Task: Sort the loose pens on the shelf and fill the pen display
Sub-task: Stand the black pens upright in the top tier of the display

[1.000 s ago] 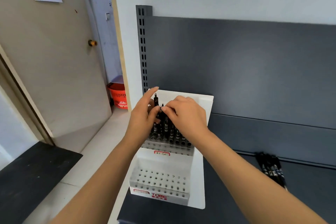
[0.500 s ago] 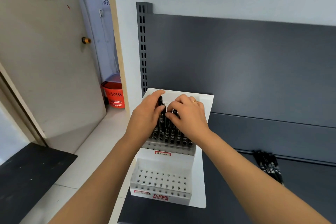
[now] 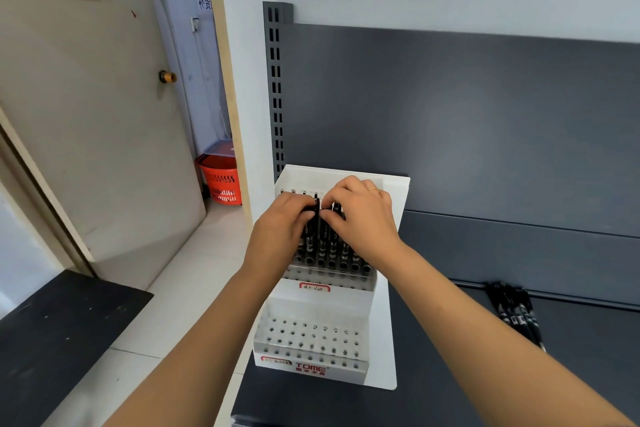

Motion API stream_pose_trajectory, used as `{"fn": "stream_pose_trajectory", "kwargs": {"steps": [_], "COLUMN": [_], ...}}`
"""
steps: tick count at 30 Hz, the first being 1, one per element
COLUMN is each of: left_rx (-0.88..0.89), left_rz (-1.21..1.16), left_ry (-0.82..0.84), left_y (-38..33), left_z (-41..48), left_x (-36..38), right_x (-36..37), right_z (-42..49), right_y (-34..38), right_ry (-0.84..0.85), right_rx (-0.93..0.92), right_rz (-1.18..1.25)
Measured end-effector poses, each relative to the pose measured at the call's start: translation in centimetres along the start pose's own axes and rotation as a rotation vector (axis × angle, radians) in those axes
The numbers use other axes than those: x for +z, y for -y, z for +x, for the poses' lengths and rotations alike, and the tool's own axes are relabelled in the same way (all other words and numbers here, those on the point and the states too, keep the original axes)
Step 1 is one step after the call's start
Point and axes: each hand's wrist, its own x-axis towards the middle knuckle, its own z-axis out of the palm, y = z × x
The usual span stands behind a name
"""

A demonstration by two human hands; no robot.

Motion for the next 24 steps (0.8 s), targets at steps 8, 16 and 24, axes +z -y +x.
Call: {"fn": "stream_pose_trajectory", "kwargs": {"steps": [8,16,24], "left_rx": [-0.050,-0.067,0.080], "left_rz": [0.040,-0.015,0.106], "left_ry": [0.008,0.049,-0.099], "left_y": [-0.3,-0.4,-1.8], "left_z": [0.5,-0.2,0.7], "left_x": [0.5,0.1,0.4], "right_x": [0.3,0.0,-0.2], "right_z": [-0.5,-0.3,-0.7], "right_y": [0.8,0.1,-0.3], "right_ry": [-0.052,0.037,-0.070], "right_rx": [0.061,0.049,0.036], "right_rz": [-0.087,-0.032,0.068]}}
